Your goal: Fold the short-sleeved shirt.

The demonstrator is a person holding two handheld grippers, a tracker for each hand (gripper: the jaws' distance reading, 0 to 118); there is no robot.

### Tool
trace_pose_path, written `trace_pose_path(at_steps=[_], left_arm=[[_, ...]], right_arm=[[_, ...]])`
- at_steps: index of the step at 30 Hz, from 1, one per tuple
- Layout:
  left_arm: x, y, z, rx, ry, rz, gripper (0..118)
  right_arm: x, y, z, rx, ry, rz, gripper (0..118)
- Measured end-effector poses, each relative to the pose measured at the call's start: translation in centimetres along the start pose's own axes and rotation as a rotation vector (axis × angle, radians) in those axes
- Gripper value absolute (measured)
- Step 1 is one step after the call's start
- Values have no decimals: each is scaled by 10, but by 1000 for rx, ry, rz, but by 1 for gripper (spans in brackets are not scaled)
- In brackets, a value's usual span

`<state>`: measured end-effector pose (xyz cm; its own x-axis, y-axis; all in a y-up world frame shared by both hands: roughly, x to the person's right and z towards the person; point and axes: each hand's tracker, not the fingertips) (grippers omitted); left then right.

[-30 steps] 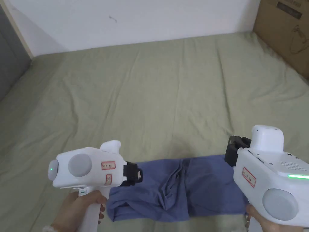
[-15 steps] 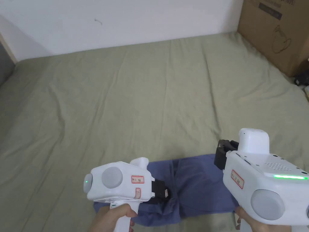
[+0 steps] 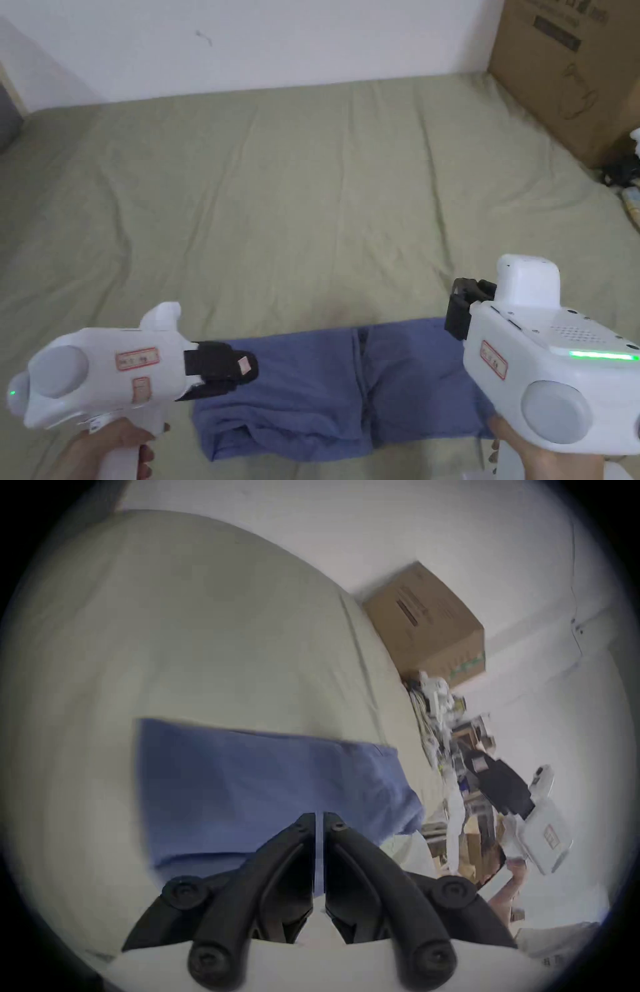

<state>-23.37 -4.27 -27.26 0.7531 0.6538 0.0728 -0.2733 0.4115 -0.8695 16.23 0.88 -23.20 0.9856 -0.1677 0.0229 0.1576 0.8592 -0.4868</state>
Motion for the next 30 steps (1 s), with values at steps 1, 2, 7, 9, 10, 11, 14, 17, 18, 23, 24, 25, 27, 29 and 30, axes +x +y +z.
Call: trace_pose_path(at_steps=[1, 2, 7, 9, 10, 11, 14, 17, 18, 23, 24, 25, 27, 29, 30], left_arm=[[-18, -1, 12, 20, 8, 33, 5], [-35, -4, 23, 46, 8, 86, 5], [-86, -30, 42, 72, -22, 208, 6], [-98, -39, 36, 74, -71, 255, 27], [-104, -42, 30, 68, -118, 291, 47], [-107, -43, 22, 48, -162, 324, 78], [-109, -44, -2, 11, -211, 365, 103], [-105, -32, -16, 61, -267, 372, 105], [-106, -29, -23, 53, -288, 400, 105], [-117, -15, -56, 31, -408, 486, 104], [-119, -10, -59, -17, -400, 477, 99], [-119, -7, -60, -50, -333, 463, 84], [-118, -7, -64, -92, -124, 358, 8], [-127, -8, -58, -118, -275, 377, 8], [-129, -6, -50, -90, -271, 401, 8]], right_arm=[[-4, 1, -1, 4, 4, 1, 2], [-9, 1, -2, 4, 4, 3, 2], [-33, 2, -10, -9, 22, 41, 2], [-42, 3, -13, -16, 20, 53, 2], [-47, 3, -14, -21, 24, 59, 2], [-51, 3, -15, -23, 29, 64, 2], [-62, 2, -16, -30, 39, 96, 2], [-67, 3, -18, -42, 46, 125, 2], [-68, 3, -19, -43, 42, 124, 2], [-68, 5, -24, -57, 44, 106, 2], [-68, 5, -24, -58, 41, 111, 2], [-68, 5, -25, -65, 39, 122, 2], [-68, 5, -25, -69, 39, 141, 2], [-67, 5, -26, -71, 30, 148, 2], [-66, 6, -26, -71, 29, 147, 2]])
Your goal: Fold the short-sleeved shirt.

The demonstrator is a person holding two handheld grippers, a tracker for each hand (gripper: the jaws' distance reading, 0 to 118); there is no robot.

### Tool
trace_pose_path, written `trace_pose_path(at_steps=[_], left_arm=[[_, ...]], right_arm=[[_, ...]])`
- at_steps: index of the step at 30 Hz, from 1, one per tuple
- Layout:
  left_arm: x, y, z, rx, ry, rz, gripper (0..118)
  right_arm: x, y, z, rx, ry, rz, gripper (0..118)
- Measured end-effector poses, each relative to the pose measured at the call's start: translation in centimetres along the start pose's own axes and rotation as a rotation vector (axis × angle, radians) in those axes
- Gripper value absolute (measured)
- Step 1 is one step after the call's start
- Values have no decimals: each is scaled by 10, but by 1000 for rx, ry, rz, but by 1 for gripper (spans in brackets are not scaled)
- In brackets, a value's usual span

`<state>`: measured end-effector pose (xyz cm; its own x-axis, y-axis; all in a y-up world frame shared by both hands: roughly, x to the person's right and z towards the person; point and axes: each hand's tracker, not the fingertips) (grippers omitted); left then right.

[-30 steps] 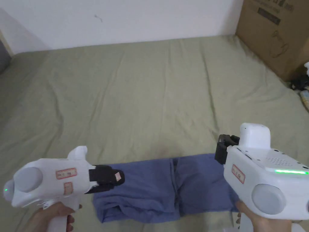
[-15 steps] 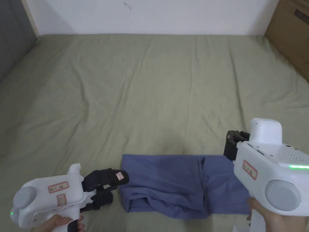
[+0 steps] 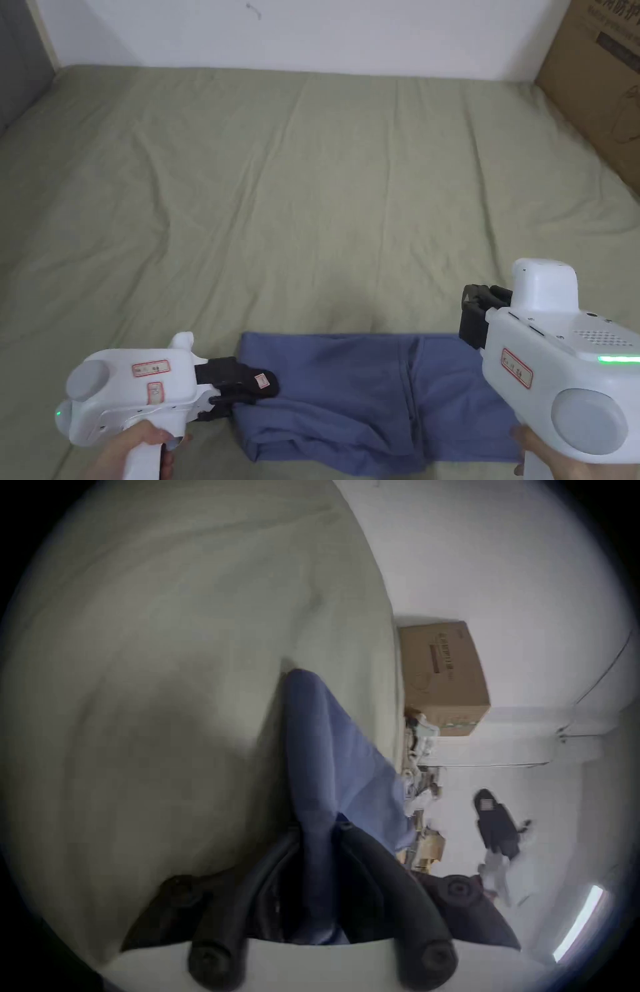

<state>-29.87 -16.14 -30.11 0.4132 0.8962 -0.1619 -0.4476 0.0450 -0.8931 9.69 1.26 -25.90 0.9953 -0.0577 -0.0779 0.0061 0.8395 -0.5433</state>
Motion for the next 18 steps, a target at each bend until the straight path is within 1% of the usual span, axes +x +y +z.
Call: trace_pose_path(at_steps=[1, 2, 4, 8, 10, 12, 15, 18], left_arm=[[5, -2, 5, 6, 16, -19, 8], [7, -1, 10, -3, 39, -66, 8], [5, 5, 25, 2, 87, -81, 8], [-3, 13, 74, 51, 109, -59, 8], [-4, 16, 96, 101, 168, -43, 8], [-1, 15, 106, 130, 220, -23, 8], [22, 13, 105, 118, 234, -62, 8], [60, 9, 104, 131, 262, -138, 8]], right_arm=[[2, 1, 0, -2, -2, -3, 2], [3, 2, -1, -2, -5, -9, 2], [5, 3, -2, -5, -6, -18, 2], [5, 2, 0, -6, 4, -28, 2], [5, 1, -1, -7, 2, -16, 2], [5, -2, -2, -6, 6, -21, 2], [8, -5, -2, -11, 27, -54, 2], [11, -8, 3, -5, 22, -39, 2]])
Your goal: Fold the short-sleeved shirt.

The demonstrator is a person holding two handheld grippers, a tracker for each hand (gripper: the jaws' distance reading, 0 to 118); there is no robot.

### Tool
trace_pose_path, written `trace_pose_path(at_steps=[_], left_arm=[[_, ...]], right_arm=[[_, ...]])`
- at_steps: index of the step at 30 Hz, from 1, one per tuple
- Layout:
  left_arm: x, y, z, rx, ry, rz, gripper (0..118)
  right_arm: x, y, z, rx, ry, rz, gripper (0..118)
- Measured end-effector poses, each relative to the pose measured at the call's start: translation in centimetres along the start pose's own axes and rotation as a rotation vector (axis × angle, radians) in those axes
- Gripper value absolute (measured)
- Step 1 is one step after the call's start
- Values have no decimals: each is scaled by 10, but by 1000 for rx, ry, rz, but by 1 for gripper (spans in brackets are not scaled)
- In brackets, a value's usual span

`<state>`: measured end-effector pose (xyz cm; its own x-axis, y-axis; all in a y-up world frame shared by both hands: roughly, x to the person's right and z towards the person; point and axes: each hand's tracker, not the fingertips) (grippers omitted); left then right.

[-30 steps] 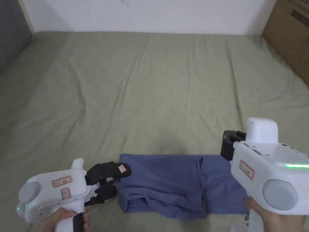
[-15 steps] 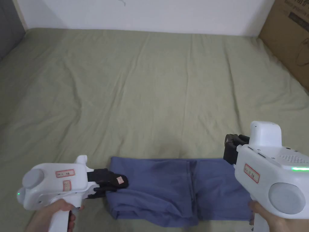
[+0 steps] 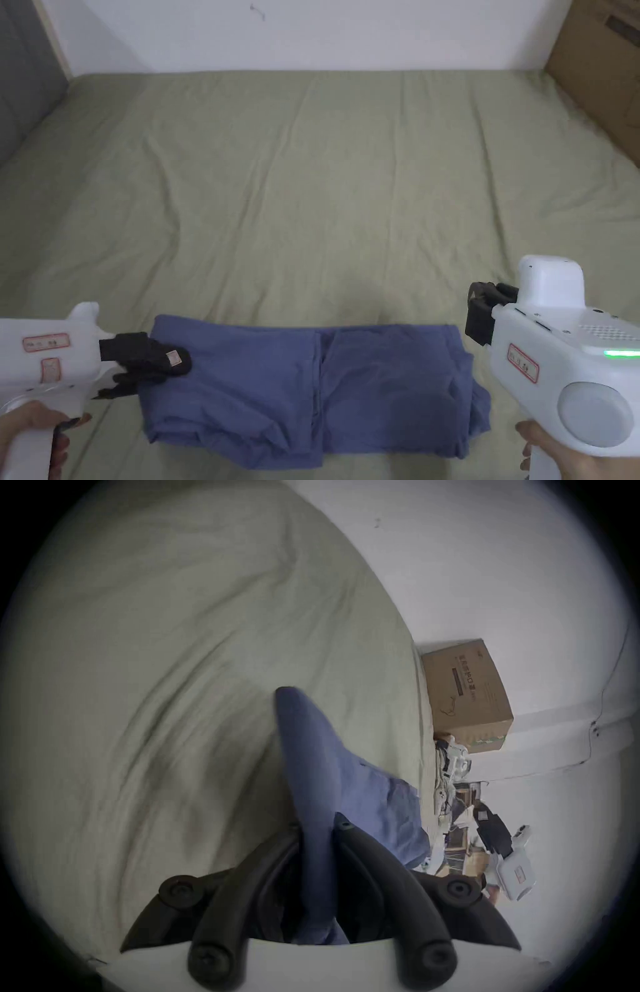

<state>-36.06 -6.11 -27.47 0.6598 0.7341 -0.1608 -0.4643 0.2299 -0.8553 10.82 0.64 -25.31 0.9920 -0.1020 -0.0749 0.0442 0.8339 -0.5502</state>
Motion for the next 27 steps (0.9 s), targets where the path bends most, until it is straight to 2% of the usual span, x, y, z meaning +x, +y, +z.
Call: trace_pose_path(at_steps=[4, 9, 14, 18, 19, 20, 22, 23, 27], left_arm=[[65, -1, 15, 50, -48, 15, 8], [175, -20, 0, 54, 47, -278, 8], [253, -49, -65, -47, 75, -487, 8], [278, -71, -131, -170, 40, -510, 9], [280, -79, -150, -205, 53, -517, 16], [283, -87, -167, -233, 71, -547, 38], [283, -99, -193, -284, 80, -576, 93], [282, -104, -208, -319, 110, -591, 103], [277, -105, -208, -313, 84, -578, 101]], right_arm=[[16, 0, 7, 21, -13, -19, 2], [45, -2, 16, 46, -33, -79, 2], [75, -7, 31, 65, -107, -65, 2], [102, -12, 41, 68, -136, -111, 2], [108, -14, 43, 65, -151, -125, 2], [115, -16, 44, 62, -160, -137, 2], [125, -20, 46, 54, -181, -155, 2], [131, -23, 46, 47, -189, -166, 2], [141, -30, 46, 29, -200, -195, 2]])
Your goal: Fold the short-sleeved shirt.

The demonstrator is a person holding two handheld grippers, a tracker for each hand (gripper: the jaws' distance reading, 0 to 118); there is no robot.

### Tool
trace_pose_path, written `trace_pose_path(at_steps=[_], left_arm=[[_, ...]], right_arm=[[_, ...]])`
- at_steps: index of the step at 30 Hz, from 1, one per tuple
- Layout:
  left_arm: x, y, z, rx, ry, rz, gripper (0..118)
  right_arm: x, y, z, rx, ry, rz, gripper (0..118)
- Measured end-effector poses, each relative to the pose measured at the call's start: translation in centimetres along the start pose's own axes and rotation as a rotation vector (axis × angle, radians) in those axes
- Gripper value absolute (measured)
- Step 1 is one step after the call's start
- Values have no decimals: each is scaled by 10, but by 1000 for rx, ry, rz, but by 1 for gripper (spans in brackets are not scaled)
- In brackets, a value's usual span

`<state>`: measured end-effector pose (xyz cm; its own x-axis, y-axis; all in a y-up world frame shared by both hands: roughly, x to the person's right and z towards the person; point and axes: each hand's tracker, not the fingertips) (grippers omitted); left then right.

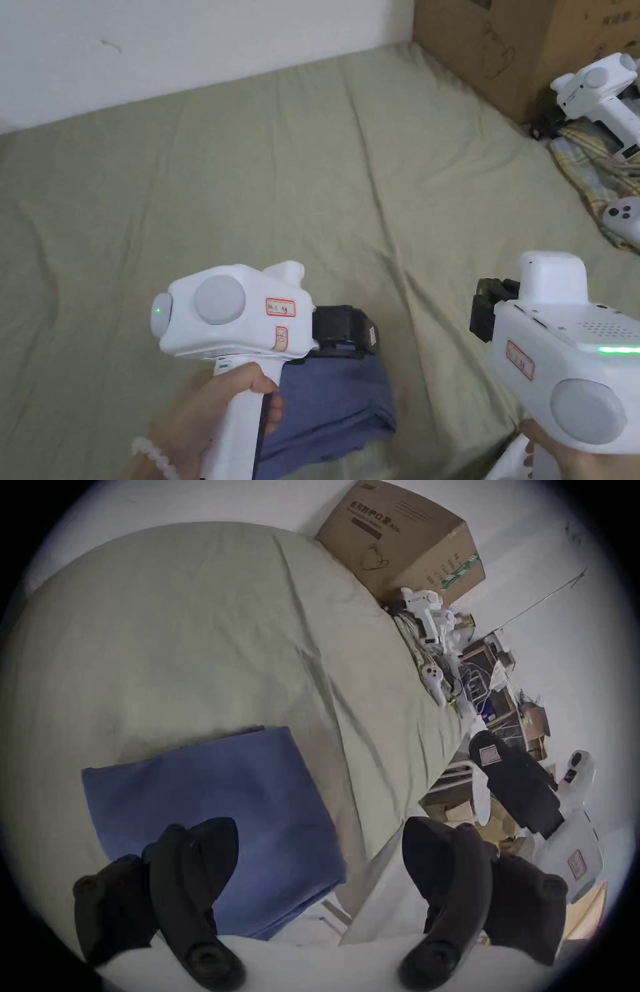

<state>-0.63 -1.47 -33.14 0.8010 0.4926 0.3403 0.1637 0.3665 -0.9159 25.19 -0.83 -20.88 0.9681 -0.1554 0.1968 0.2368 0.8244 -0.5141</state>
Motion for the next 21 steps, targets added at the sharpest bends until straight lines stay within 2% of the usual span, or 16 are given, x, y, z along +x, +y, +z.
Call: trace_pose_path(at_steps=[3, 4, 6, 7, 10, 14, 17, 21], left_arm=[[-20, 0, 14, 20, -31, 61, 86], [-25, -1, 20, 39, -10, 69, 86], [-38, -4, 25, 51, 66, 75, 24], [-44, -8, 24, 50, 108, 73, 6], [-54, -17, 12, 18, 77, 74, 1], [-50, -30, -22, -43, 65, 99, 1], [-33, -33, -44, -61, 1, 115, 1], [-4, -33, -69, -95, -21, 58, 1]], right_arm=[[-1, -1, -3, -8, 4, -4, 2], [-2, -2, -5, -8, 7, -1, 2], [-6, -3, -8, -10, 19, 1, 2], [-7, -3, -10, -14, 32, -1, 2], [-13, -4, -13, -17, 48, 2, 2], [-17, -3, -13, -15, 66, 18, 2], [-17, -1, -11, -10, 72, 18, 2], [-12, -2, -9, -9, 63, 11, 2]])
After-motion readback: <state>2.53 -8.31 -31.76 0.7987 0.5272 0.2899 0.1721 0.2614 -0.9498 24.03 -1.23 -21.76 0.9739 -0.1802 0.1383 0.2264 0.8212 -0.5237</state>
